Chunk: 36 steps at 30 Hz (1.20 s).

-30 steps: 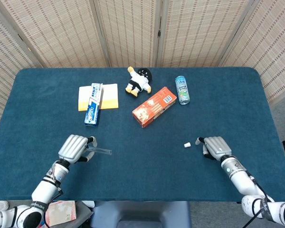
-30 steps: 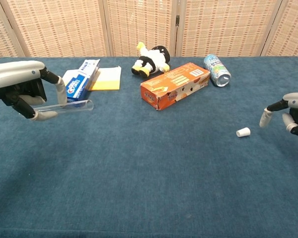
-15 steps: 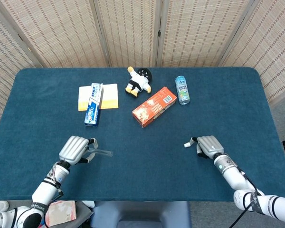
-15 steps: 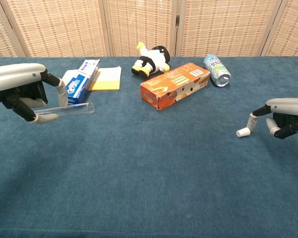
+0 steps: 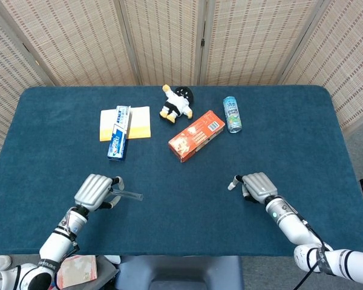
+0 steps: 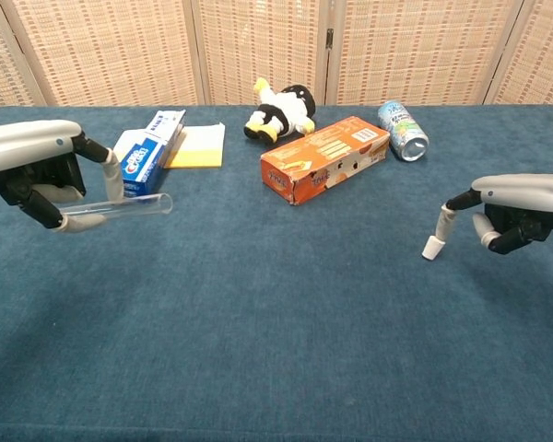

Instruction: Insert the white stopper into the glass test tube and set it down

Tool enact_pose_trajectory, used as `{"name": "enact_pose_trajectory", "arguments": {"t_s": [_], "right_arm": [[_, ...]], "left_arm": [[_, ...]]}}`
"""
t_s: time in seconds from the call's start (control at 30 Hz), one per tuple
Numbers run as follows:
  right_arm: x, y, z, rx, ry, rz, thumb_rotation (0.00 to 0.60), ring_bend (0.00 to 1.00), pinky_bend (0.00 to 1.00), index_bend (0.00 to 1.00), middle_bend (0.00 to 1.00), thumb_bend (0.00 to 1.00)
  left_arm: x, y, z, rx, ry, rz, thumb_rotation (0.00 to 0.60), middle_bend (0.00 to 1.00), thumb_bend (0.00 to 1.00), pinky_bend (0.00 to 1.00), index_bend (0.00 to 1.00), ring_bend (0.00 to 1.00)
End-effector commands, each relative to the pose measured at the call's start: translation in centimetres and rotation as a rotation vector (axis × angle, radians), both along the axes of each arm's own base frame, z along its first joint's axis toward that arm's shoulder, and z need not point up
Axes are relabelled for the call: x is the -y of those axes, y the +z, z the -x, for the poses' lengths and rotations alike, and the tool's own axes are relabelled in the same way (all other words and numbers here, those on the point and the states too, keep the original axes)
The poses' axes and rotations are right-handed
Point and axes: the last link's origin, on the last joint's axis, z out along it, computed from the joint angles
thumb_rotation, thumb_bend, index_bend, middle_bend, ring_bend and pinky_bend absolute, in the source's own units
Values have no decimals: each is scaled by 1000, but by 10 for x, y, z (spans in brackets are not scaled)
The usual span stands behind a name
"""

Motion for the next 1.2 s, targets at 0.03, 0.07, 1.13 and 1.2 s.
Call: {"name": "enact_pose_trajectory", "arguments": {"t_s": [0.03, 0.07, 1.13, 1.2], "right_arm": [[-2, 1, -3, -6, 11, -3, 600, 1000, 1000, 312, 1000, 889], [-4, 1, -4, -7, 15, -4, 600, 1000, 1000, 312, 1000, 889], [-20, 63, -26, 122, 142, 228, 600, 0, 0, 201, 2, 210], [-18, 61, -26, 126, 157, 239, 600, 0, 0, 211, 12, 245]], "left_arm": [[0, 0, 1, -1, 1, 1, 600, 1000, 364, 1000, 565, 1000], [0, 0, 1, 0, 2, 0, 600, 1000, 364, 1000, 565, 1000], [6, 1, 0, 19, -12, 8, 600, 1000, 365, 1000, 566, 1000], [7, 1, 0, 18, -12, 8, 600, 1000, 364, 1000, 566, 1000]]}}
